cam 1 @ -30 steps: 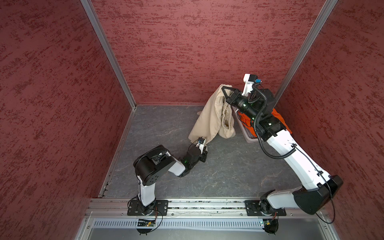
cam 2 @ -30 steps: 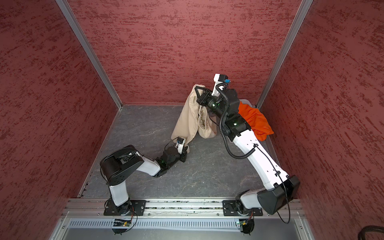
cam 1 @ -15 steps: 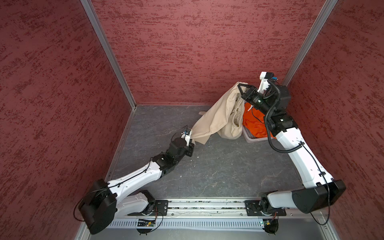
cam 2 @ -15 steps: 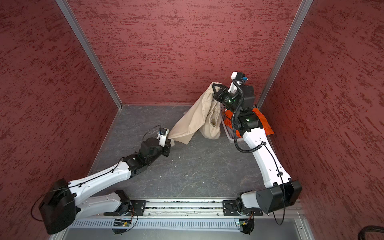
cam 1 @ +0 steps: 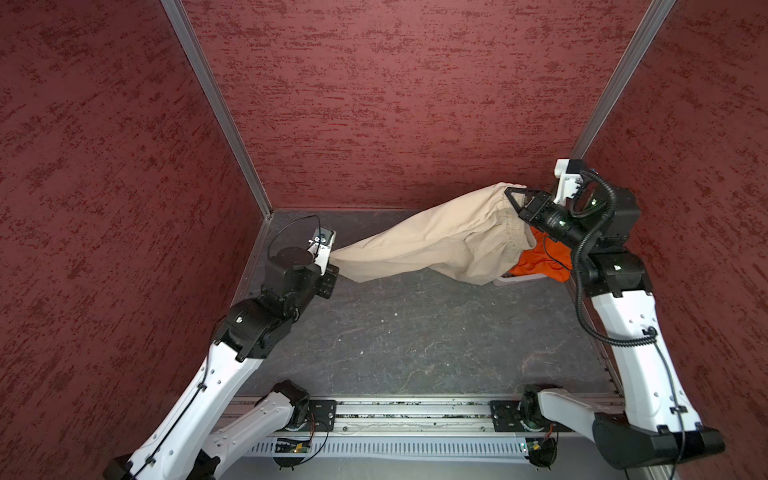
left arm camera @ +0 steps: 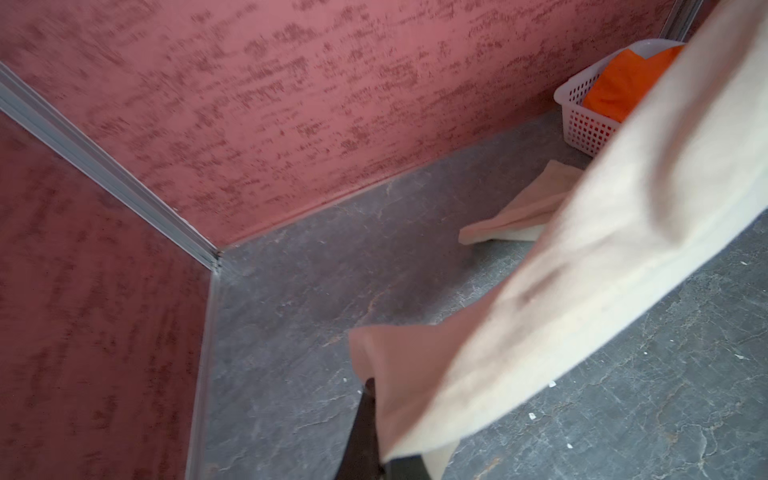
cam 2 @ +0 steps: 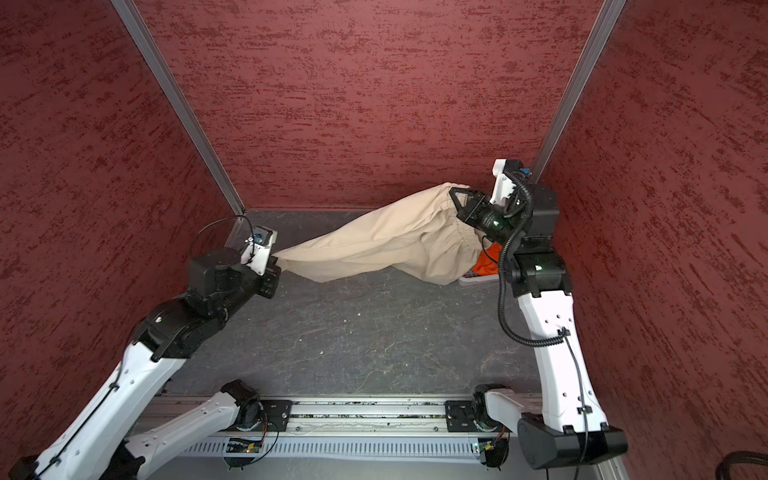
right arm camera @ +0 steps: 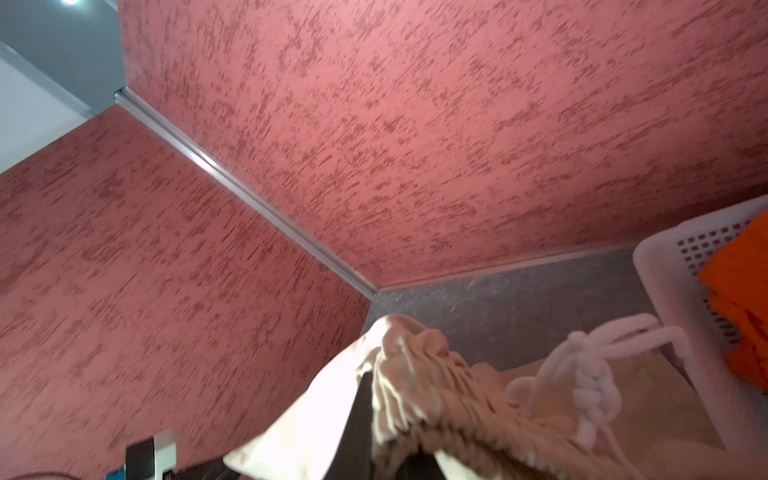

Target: Fold and stack the shorts

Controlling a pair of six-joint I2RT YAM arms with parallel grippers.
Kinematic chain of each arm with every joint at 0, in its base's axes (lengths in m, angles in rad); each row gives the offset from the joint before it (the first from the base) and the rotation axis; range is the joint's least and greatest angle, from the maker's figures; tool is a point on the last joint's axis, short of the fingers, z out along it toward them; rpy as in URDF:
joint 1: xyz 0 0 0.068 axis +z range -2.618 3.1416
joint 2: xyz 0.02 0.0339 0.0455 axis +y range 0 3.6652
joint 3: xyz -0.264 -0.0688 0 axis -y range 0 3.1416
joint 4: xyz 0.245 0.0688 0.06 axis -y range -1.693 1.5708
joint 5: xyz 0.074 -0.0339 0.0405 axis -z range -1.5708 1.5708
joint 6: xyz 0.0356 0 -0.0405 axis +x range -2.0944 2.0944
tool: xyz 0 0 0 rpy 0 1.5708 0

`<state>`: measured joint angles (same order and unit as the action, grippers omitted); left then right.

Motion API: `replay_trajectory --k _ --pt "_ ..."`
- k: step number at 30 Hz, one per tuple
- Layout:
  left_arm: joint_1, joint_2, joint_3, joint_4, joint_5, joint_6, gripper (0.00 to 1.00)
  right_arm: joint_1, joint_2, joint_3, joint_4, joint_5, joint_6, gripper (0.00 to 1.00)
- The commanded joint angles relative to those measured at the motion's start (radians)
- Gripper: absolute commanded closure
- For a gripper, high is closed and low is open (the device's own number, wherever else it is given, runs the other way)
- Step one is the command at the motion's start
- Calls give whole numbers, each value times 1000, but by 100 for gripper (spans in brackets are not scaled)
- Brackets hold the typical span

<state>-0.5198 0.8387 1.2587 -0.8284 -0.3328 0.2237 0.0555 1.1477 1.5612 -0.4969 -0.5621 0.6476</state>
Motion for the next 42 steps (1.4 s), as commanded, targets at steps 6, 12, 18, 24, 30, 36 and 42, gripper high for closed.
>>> replay_trajectory --k 6,12,18,24,30,36,42 --pt "65 38 232 -91 -103 245 100 -1 59 324 -277 -104 -102 100" --pt "280 224 363 -66 163 254 100 81 232 398 -218 -79 -101 100" --pt "466 480 518 -29 368 270 100 194 598 688 -186 -67 -110 100" --pt "527 689 855 -15 371 320 100 233 1064 1405 -184 -81 -15 100" --pt "527 508 708 145 433 456 100 225 779 880 -37 -68 -115 100" --pt "517 179 149 209 482 584 100 194 522 185 156 -120 -109 100" --pt "392 -20 -258 162 383 632 100 150 360 -384 357 -137 3 100"
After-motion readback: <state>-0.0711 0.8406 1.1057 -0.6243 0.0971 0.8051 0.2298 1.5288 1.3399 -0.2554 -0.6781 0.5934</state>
